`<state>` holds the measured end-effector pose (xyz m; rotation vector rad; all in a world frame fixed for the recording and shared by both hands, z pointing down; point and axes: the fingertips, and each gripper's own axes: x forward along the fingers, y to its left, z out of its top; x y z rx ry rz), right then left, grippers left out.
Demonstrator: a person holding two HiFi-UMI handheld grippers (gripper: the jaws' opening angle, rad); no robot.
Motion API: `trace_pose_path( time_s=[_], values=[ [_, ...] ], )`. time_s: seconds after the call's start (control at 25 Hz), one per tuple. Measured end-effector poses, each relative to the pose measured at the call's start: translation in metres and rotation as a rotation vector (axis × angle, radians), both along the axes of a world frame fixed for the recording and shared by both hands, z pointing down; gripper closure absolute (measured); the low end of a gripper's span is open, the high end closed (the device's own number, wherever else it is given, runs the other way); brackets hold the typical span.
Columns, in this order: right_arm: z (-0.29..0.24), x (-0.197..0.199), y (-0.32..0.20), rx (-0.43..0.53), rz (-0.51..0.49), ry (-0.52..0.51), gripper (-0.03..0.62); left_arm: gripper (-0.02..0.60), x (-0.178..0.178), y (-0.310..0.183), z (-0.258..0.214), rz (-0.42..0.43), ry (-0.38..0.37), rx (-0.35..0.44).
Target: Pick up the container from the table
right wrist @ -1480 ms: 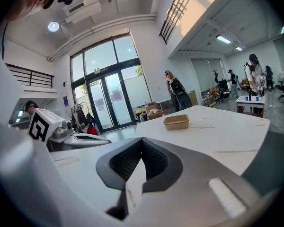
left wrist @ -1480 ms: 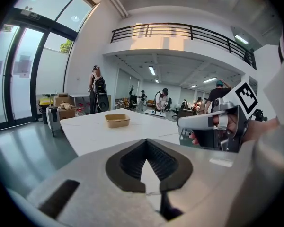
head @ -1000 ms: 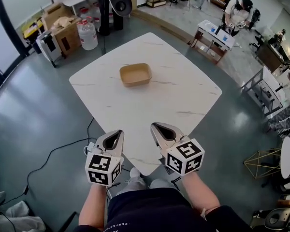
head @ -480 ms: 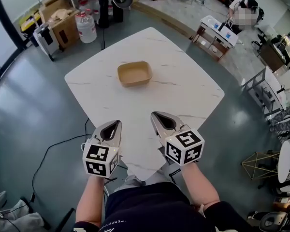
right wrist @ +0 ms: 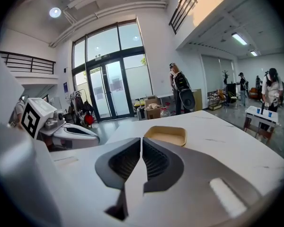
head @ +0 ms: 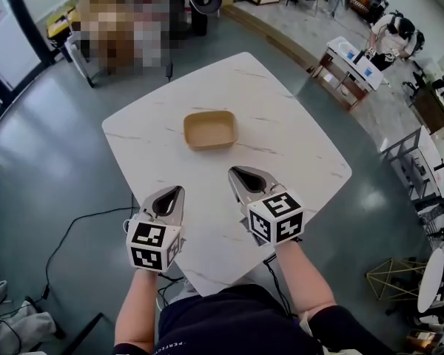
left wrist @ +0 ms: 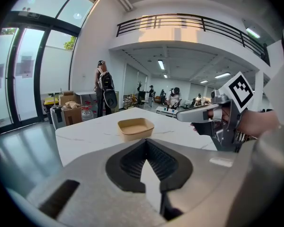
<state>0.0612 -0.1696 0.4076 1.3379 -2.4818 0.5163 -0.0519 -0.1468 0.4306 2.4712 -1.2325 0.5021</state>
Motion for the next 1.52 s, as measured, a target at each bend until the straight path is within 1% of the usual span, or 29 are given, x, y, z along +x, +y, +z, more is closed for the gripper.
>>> trace_pose_path(
  time_s=[0.24,0.4,0.52,0.72,0.84,1.0,1.08,1.16,1.24,1.4,1.52],
  values=[
    [0.016,-0.011,-0.038,-0.002,-0.113,0.066,0.546,0.584,0.001,-0.029,0.004,-0.041,-0.021,-0.007],
    [0.03,-0.022,-0.062,0.017,-0.209,0.156,0.504,0.584,0.004,-0.044,0.008,-0.059,-0.014,-0.021],
    [0.04,-0.024,-0.079,0.022,-0.26,0.21,0.487,0.584,0.008,-0.052,0.013,-0.069,-0.021,-0.029],
    [0.057,-0.036,-0.098,-0.004,-0.32,0.201,0.469,0.578,0.008,-0.061,0.025,-0.102,-0.016,-0.057],
    [0.069,-0.04,-0.107,-0.012,-0.353,0.235,0.461,0.578,0.005,-0.066,0.032,-0.122,-0.01,-0.071],
    [0.081,-0.048,-0.117,-0.008,-0.425,0.325,0.453,0.575,-0.004,-0.074,0.04,-0.16,-0.007,-0.09],
    [0.086,-0.051,-0.12,0.006,-0.471,0.394,0.448,0.57,-0.006,-0.076,0.044,-0.174,-0.01,-0.101],
    [0.093,-0.053,-0.123,0.016,-0.527,0.474,0.448,0.568,-0.006,-0.078,0.048,-0.176,-0.007,-0.116],
    [0.103,-0.058,-0.123,0.006,-0.588,0.535,0.448,0.568,-0.007,-0.081,0.051,-0.171,-0.001,-0.13],
    [0.114,-0.069,-0.12,-0.013,-0.676,0.603,0.445,0.569,-0.009,-0.085,0.052,-0.166,-0.002,-0.137],
    [0.124,-0.07,-0.121,-0.015,-0.722,0.692,0.448,0.569,-0.009,-0.085,0.051,-0.166,-0.007,-0.137]
  ],
)
